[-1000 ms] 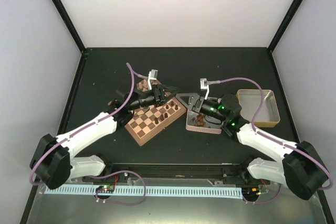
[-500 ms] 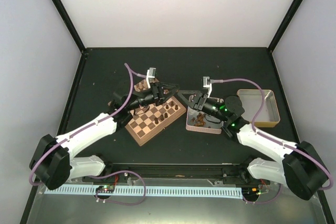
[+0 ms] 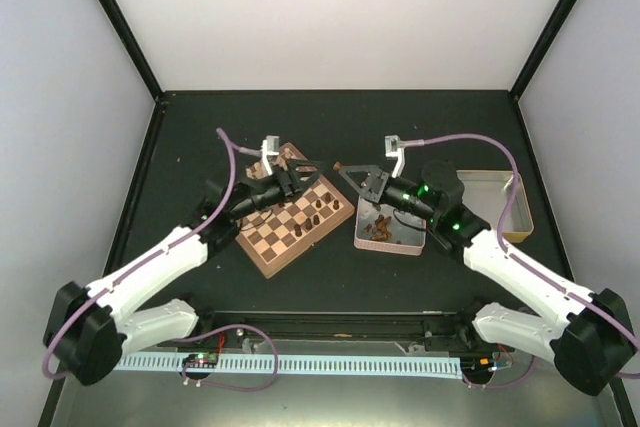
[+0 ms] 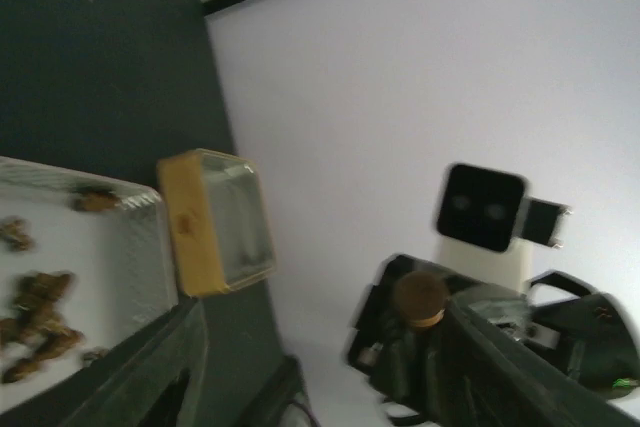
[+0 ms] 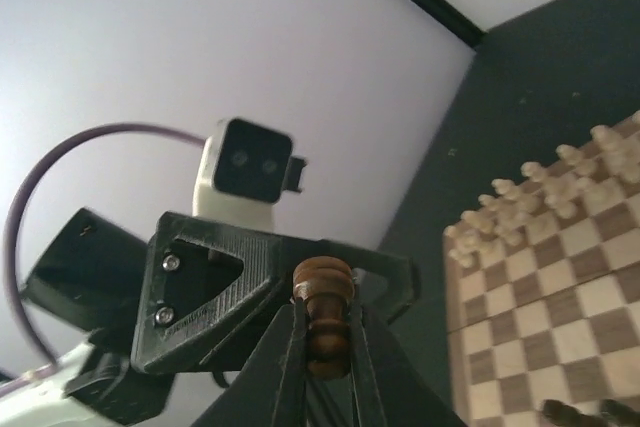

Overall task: Set up the chess pieces on the board
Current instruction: Place the chess piece on the chessboard.

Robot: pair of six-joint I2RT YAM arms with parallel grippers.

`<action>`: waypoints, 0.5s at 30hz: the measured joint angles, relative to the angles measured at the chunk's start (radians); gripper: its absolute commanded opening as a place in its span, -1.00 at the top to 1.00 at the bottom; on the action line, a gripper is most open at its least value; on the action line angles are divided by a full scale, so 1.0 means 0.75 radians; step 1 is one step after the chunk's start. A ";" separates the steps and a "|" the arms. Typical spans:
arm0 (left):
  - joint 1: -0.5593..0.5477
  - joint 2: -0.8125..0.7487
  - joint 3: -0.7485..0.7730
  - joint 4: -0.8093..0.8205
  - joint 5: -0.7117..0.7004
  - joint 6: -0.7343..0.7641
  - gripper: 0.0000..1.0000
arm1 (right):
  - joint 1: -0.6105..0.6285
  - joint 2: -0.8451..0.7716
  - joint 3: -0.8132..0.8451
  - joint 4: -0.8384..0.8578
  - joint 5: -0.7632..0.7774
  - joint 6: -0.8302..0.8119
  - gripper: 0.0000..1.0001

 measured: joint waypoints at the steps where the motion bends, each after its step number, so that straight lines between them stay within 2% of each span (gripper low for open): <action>1: 0.016 -0.040 -0.016 -0.050 -0.034 0.030 -0.41 | 0.000 0.009 0.055 -0.104 0.009 -0.057 0.93; 7: 0.231 -0.318 -0.182 -0.313 -0.196 0.214 -0.53 | 0.002 0.222 0.434 -0.702 0.138 -0.415 0.97; 11: 0.333 -0.476 -0.195 -0.535 -0.301 0.379 -0.57 | 0.032 0.448 0.652 -1.053 0.283 -0.602 0.97; 15: 0.373 -0.625 -0.160 -0.780 -0.414 0.579 -0.58 | 0.104 0.689 0.910 -1.331 0.405 -0.741 0.96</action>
